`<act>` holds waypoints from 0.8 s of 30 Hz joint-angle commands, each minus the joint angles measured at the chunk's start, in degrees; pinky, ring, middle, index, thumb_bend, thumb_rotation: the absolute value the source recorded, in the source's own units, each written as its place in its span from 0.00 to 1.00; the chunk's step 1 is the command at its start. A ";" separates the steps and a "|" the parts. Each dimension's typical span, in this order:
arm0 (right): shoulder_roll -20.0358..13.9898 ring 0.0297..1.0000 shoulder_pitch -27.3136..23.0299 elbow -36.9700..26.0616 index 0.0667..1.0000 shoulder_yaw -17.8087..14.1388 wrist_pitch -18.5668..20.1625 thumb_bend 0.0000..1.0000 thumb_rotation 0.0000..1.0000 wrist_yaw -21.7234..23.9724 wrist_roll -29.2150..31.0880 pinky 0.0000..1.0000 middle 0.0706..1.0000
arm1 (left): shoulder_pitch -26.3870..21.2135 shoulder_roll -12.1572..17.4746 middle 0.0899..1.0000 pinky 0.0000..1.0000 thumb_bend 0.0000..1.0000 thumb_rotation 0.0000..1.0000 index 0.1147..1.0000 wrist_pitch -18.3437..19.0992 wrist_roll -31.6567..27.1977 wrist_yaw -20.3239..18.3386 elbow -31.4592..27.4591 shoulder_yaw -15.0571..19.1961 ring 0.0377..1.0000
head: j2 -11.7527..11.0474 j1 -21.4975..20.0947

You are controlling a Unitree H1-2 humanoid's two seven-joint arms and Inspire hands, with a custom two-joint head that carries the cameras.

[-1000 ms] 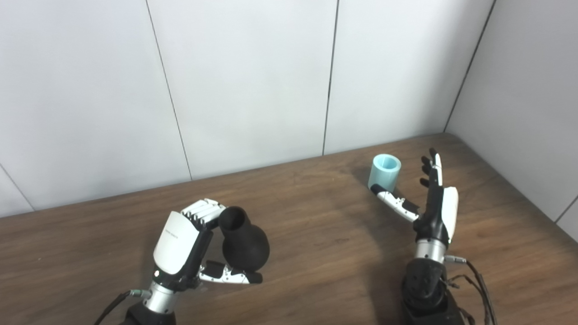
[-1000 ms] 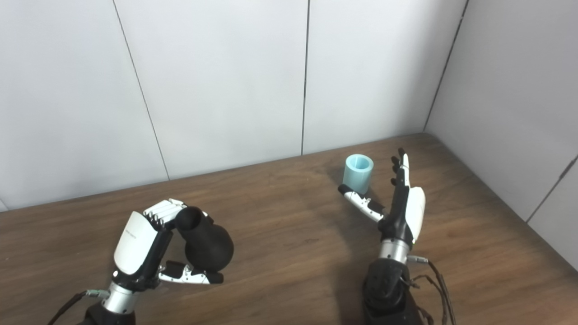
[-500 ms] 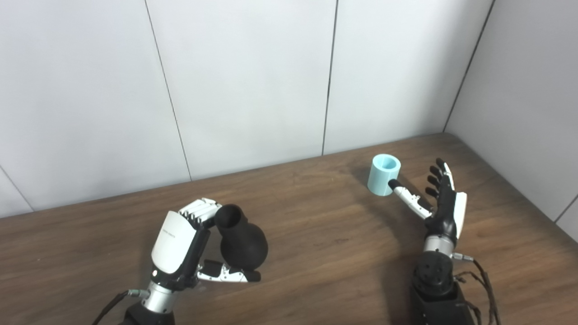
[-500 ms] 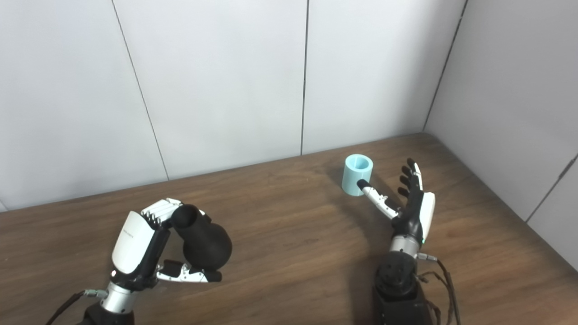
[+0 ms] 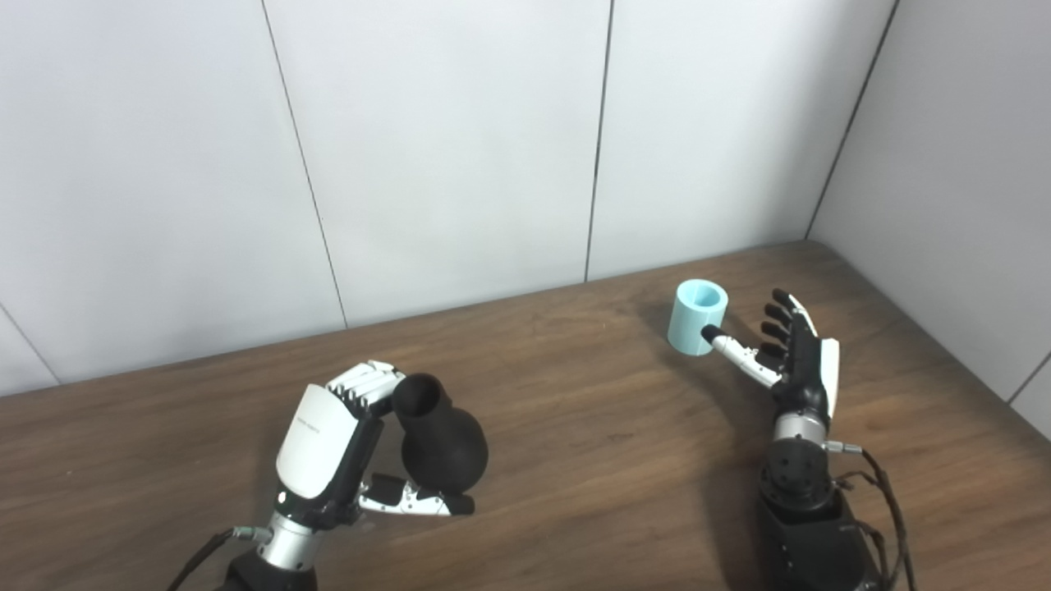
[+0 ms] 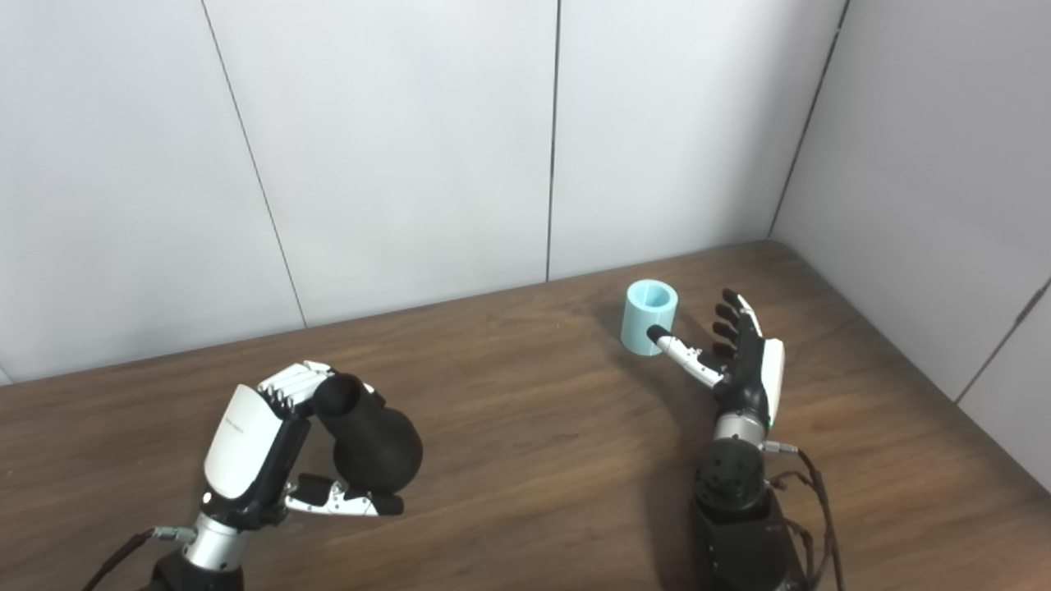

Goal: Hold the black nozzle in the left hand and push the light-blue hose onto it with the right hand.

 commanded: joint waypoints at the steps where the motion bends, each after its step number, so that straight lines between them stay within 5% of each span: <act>1: -2.79 0.79 -3.83 -1.22 0.84 1.10 -0.91 0.97 0.30 1.32 -1.53 0.72 0.81 | 10.68 2.40 0.41 0.61 0.50 0.00 0.43 -0.13 -0.41 1.36 7.42 -3.36 0.45 | 0.01 0.03; 15: -4.77 0.85 -5.49 2.37 0.89 4.50 -2.48 0.94 0.19 3.81 -0.84 0.78 0.88 | 10.91 2.06 0.42 0.60 0.50 0.00 0.42 -0.13 0.72 0.74 7.88 -2.53 0.45 | 0.03 0.63; 21: -5.82 0.79 -6.79 5.47 0.87 5.94 -3.12 0.95 0.26 4.60 -1.56 0.71 0.84 | 11.10 2.20 0.41 0.61 0.50 0.00 0.42 -0.13 0.40 0.27 7.32 -2.44 0.45 | 0.09 0.90; 24: -5.67 0.86 -7.51 6.40 0.89 5.67 -4.27 0.94 0.23 5.47 -0.02 0.78 0.88 | 11.16 2.22 0.41 0.61 0.50 0.00 0.43 -0.13 0.24 0.33 7.18 -2.52 0.45 | 0.18 0.99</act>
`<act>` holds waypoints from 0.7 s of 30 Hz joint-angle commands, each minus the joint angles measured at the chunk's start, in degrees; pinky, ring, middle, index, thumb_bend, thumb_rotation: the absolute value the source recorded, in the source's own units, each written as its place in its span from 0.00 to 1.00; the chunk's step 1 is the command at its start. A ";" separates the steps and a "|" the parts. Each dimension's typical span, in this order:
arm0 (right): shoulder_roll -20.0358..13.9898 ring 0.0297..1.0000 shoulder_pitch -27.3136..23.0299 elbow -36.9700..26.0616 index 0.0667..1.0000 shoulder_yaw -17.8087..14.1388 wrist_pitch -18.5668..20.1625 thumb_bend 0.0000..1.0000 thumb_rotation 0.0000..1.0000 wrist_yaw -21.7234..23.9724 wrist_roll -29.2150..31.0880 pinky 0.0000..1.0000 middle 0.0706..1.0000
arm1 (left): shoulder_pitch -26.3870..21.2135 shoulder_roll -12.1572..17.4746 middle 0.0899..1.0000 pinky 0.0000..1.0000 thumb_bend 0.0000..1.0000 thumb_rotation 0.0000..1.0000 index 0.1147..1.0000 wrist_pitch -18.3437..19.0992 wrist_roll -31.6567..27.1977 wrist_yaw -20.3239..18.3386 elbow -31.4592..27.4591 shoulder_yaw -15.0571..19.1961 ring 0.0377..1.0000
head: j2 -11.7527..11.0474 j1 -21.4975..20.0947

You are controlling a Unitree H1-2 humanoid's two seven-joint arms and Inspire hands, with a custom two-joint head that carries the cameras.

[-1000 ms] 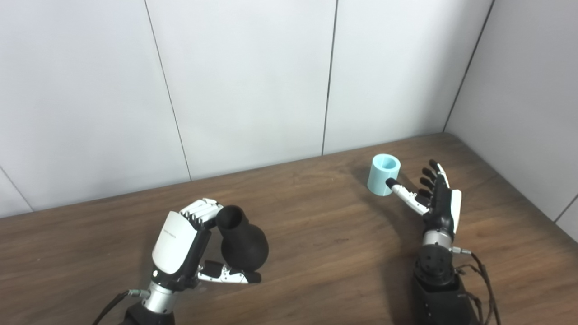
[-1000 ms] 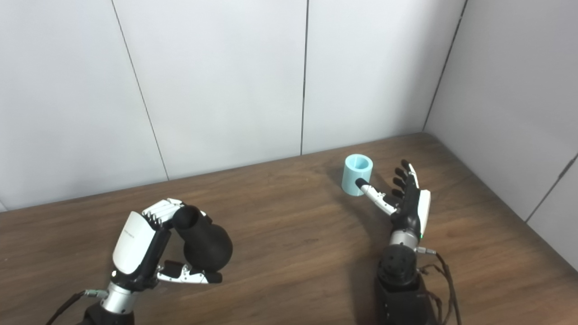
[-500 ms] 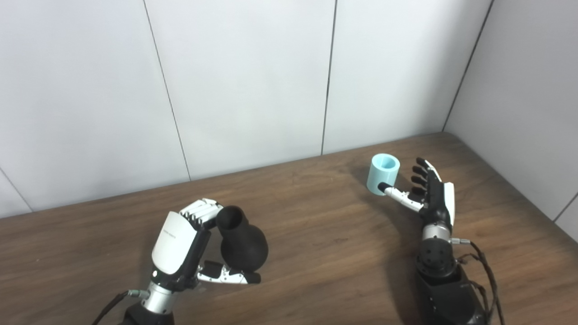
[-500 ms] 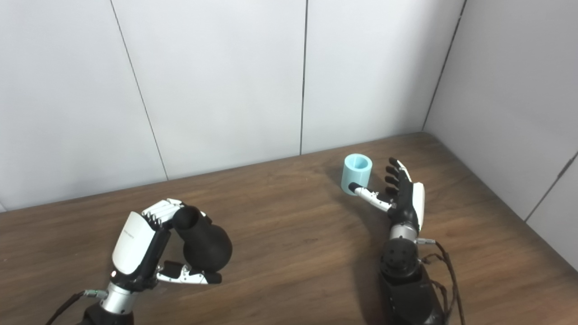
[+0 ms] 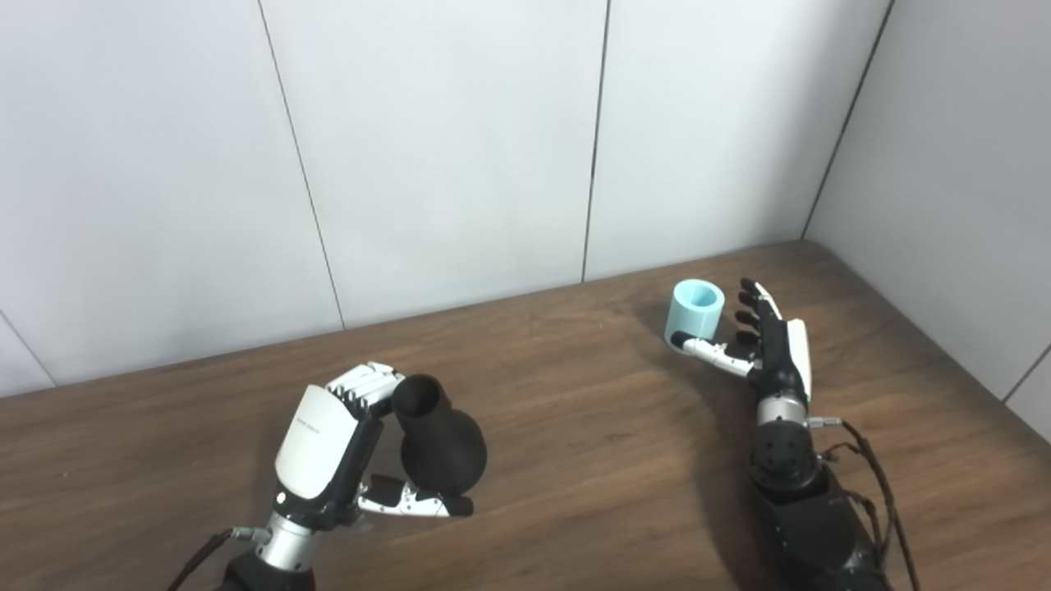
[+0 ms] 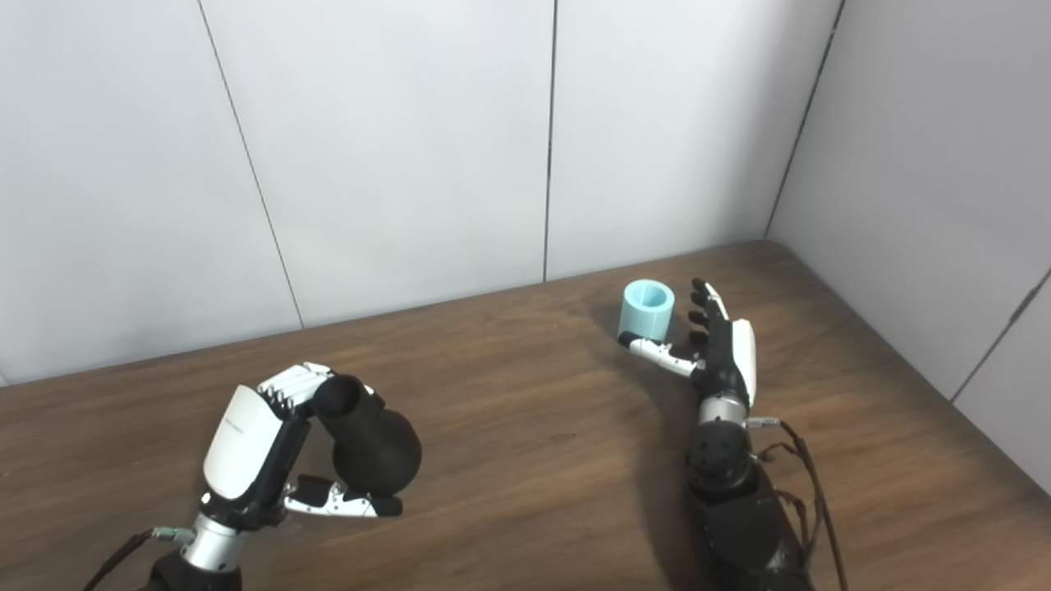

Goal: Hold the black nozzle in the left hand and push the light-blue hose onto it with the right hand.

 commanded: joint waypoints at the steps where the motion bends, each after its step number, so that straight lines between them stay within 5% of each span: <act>1: -1.13 0.87 -3.87 0.00 0.90 0.65 -3.52 0.94 0.23 1.98 0.80 0.80 0.89 | 11.00 2.17 0.41 0.61 0.50 0.00 0.43 -0.11 0.05 1.19 7.17 -2.93 0.45 | 0.00 -0.07; 21: -1.54 0.78 -7.40 6.32 0.81 2.53 -8.05 0.94 0.27 0.31 -0.59 0.73 0.79 | 11.49 2.37 0.41 0.61 0.50 0.00 0.43 -0.11 0.77 0.81 6.37 -2.50 0.45 | 0.42 0.25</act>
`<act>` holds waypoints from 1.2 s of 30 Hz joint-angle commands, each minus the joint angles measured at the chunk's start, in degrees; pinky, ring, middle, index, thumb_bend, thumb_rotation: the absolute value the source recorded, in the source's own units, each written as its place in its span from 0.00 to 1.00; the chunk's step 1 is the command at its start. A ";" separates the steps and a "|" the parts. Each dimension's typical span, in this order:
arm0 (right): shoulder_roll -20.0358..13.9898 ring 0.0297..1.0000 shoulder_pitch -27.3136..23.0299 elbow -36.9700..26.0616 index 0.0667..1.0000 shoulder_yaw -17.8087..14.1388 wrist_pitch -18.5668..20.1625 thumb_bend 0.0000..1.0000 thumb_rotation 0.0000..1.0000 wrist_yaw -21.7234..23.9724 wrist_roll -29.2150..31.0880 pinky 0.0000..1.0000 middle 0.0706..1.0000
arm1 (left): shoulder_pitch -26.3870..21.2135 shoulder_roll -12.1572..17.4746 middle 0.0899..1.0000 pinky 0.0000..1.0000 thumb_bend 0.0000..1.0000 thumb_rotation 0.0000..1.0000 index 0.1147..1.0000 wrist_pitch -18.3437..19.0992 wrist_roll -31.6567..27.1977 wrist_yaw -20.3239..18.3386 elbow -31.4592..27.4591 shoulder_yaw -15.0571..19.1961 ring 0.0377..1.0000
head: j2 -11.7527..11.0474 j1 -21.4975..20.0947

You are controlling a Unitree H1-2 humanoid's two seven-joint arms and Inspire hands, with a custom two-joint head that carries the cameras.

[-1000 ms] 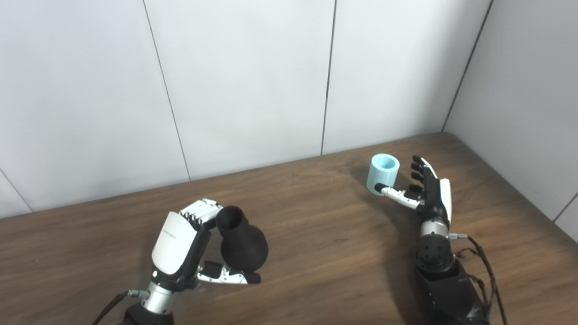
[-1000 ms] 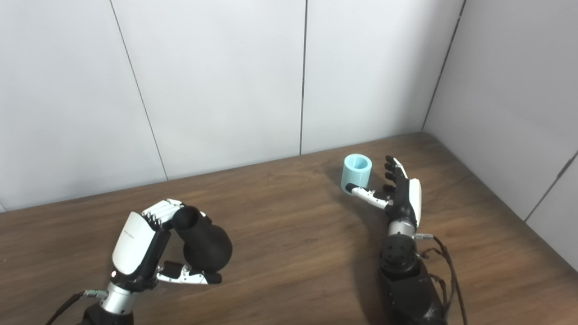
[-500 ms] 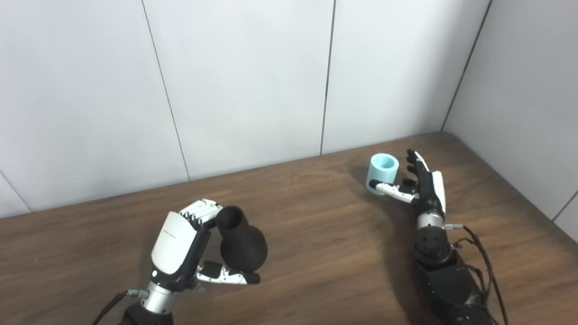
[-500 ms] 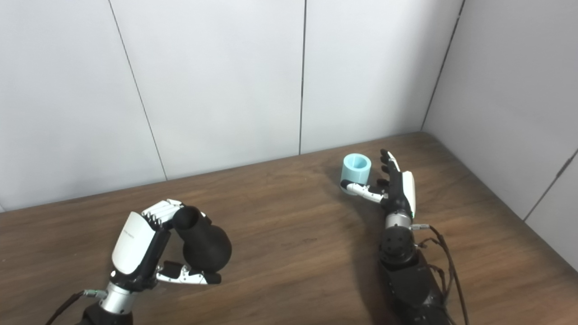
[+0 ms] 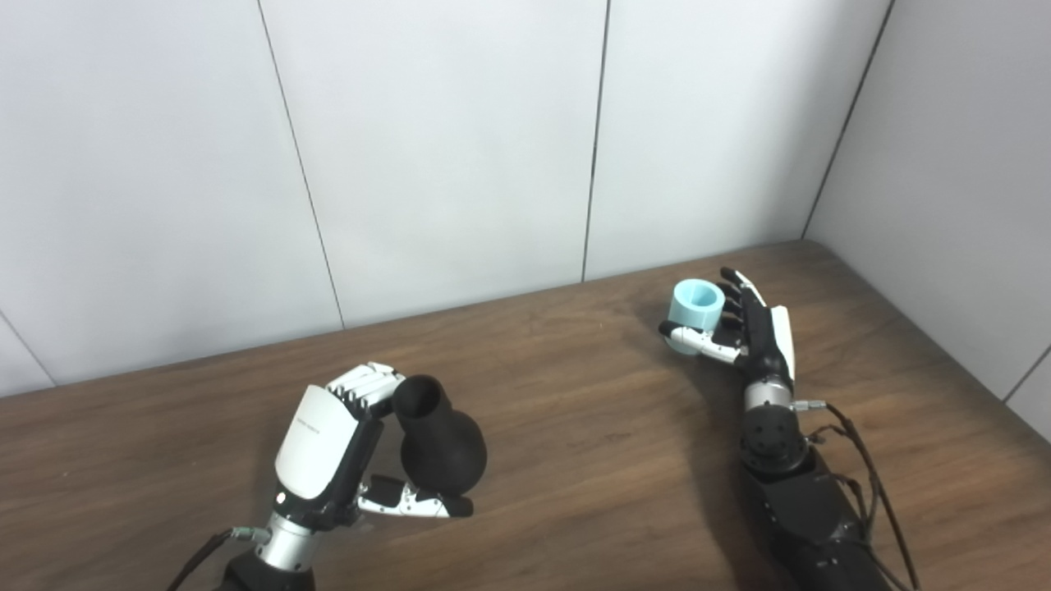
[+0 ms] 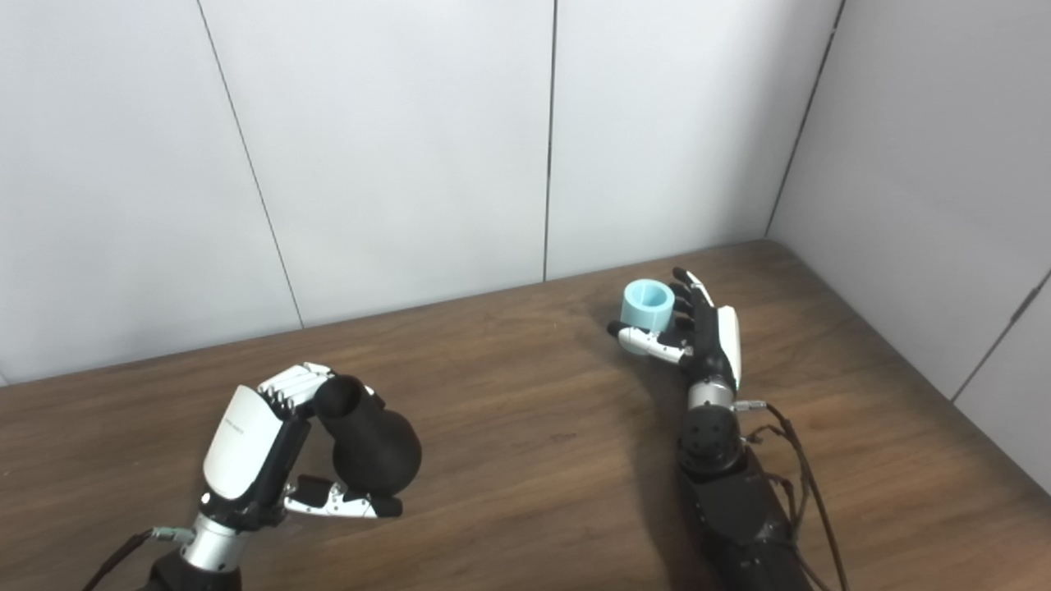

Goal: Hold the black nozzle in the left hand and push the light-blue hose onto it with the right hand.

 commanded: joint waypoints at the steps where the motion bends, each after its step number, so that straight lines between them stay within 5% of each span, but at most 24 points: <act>1: -1.45 0.77 -3.77 -0.51 0.80 0.96 -3.00 0.94 0.27 0.61 -1.11 0.72 0.78 | 11.32 2.33 0.41 0.60 0.50 0.00 0.43 -0.11 0.32 1.09 6.57 -2.86 0.44 | 0.08 -0.02; 11: -0.90 0.76 -3.75 -0.45 0.76 0.43 -2.27 0.93 0.26 0.79 0.13 0.70 0.77 | 11.60 2.37 0.41 0.61 0.50 0.00 0.43 -0.11 0.61 0.43 6.24 -2.36 0.44 | 0.29 0.11; 19: -0.49 0.63 -4.26 0.91 0.64 -0.52 -3.13 0.93 0.21 -1.19 0.76 0.56 0.65 | 11.66 2.56 0.41 0.61 0.50 0.00 0.44 -0.11 0.63 -0.13 5.84 -2.12 0.44 | 0.37 0.06; 27: 0.27 0.58 -4.40 1.35 0.54 -1.74 -3.30 0.87 0.08 -3.37 0.80 0.52 0.57 | 11.62 2.66 0.41 0.61 0.50 0.00 0.44 -0.11 0.88 0.28 6.32 -2.34 0.44 | 0.54 -0.14; 36: 0.19 0.58 -3.80 0.48 0.56 -1.38 -2.22 0.83 0.05 -4.29 -0.37 0.53 0.58 | 11.58 2.86 0.41 0.61 0.50 0.00 0.44 -0.11 0.84 0.36 6.51 -2.48 0.44 | 0.64 -0.33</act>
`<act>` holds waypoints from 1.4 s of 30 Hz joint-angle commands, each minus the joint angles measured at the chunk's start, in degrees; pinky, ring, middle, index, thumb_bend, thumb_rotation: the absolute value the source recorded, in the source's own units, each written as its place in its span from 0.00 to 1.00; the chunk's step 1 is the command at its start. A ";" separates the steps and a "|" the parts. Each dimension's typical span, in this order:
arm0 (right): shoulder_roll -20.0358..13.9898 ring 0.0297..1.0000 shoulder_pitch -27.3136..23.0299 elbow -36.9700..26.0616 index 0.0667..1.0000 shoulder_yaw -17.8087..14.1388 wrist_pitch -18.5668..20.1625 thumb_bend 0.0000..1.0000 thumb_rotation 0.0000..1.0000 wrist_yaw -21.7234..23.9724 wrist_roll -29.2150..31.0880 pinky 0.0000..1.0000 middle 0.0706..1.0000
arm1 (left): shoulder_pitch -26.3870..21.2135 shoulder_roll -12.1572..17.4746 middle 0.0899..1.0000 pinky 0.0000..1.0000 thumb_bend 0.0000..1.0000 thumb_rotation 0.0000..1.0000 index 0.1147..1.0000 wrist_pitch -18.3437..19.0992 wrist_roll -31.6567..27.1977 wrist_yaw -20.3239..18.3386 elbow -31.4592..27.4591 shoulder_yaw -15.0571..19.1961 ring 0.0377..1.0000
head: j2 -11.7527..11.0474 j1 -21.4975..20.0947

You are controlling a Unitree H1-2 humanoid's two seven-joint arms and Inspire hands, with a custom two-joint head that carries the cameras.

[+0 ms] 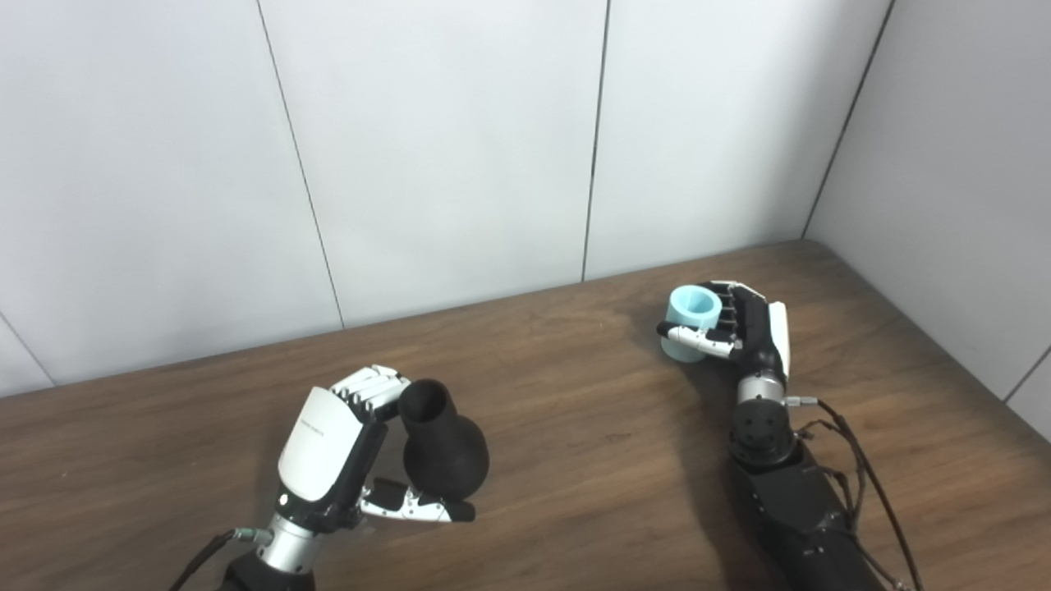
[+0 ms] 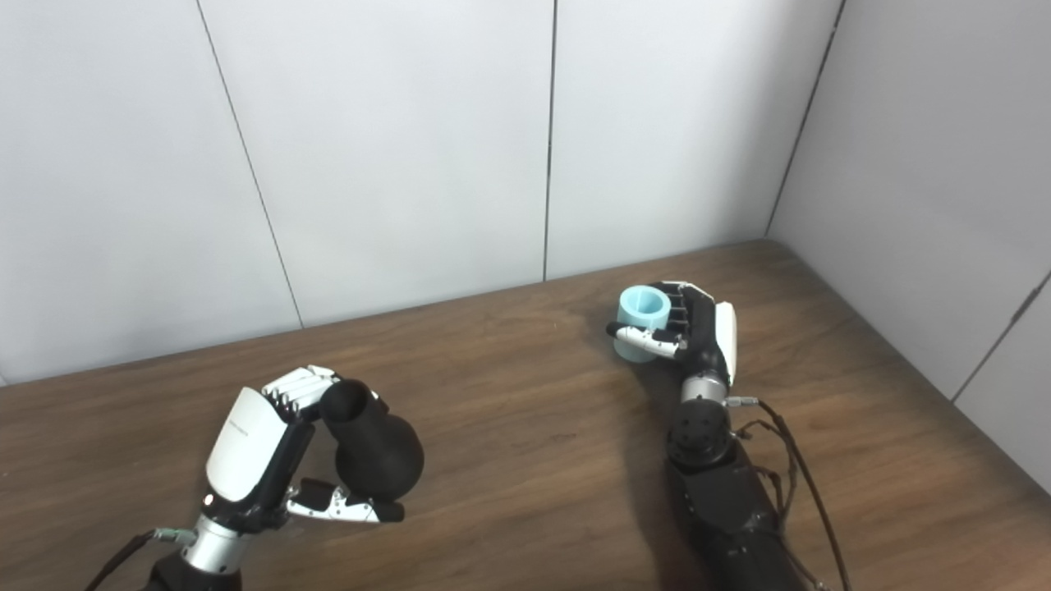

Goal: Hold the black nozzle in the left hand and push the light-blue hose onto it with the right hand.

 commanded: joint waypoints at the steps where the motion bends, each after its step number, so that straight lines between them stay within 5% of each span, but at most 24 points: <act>1: -0.71 0.59 -2.13 -1.62 0.56 -0.18 -1.27 0.83 0.05 -1.25 -1.03 0.53 0.58 | 11.21 2.83 0.41 0.61 0.50 0.00 0.44 -0.11 -0.20 1.72 7.06 -3.14 0.44 | 0.03 -0.06; 9: -0.56 0.60 -1.72 -1.92 0.54 -0.43 -1.82 0.81 0.01 -1.28 -0.71 0.54 0.58 | 11.10 2.68 0.41 0.61 0.50 0.00 0.44 -0.11 -0.30 2.05 7.49 -3.31 0.44 | -0.05 -0.08; 11: -0.55 0.57 -1.65 -1.76 0.47 -0.24 -2.73 0.60 0.10 -1.95 -1.33 0.52 0.55 | 11.10 2.67 0.41 0.61 0.50 0.00 0.43 -0.11 -0.34 1.92 7.45 -3.32 0.44 | -0.08 -0.04; 14: -0.63 0.51 -1.63 -1.08 0.43 -0.08 -4.61 0.53 0.01 -2.21 -1.34 0.48 0.50 | 11.02 2.64 0.41 0.61 0.50 0.00 0.44 -0.11 -0.32 1.78 7.51 -3.39 0.44 | -0.14 -0.02; 21: -0.82 0.43 -1.46 -1.22 0.44 -0.02 -6.49 0.53 0.00 -1.00 -0.38 0.40 0.45 | 10.85 2.48 0.41 0.61 0.50 0.00 0.44 -0.11 -0.06 2.01 7.89 -3.45 0.44 | -0.35 -0.12; 42: -0.60 0.44 -0.63 -5.55 0.43 0.70 -5.31 0.52 0.00 0.44 -0.65 0.42 0.45 | 10.59 1.97 0.41 0.62 0.50 0.00 0.44 -0.10 0.72 1.84 8.64 -3.44 0.44 | -0.32 0.77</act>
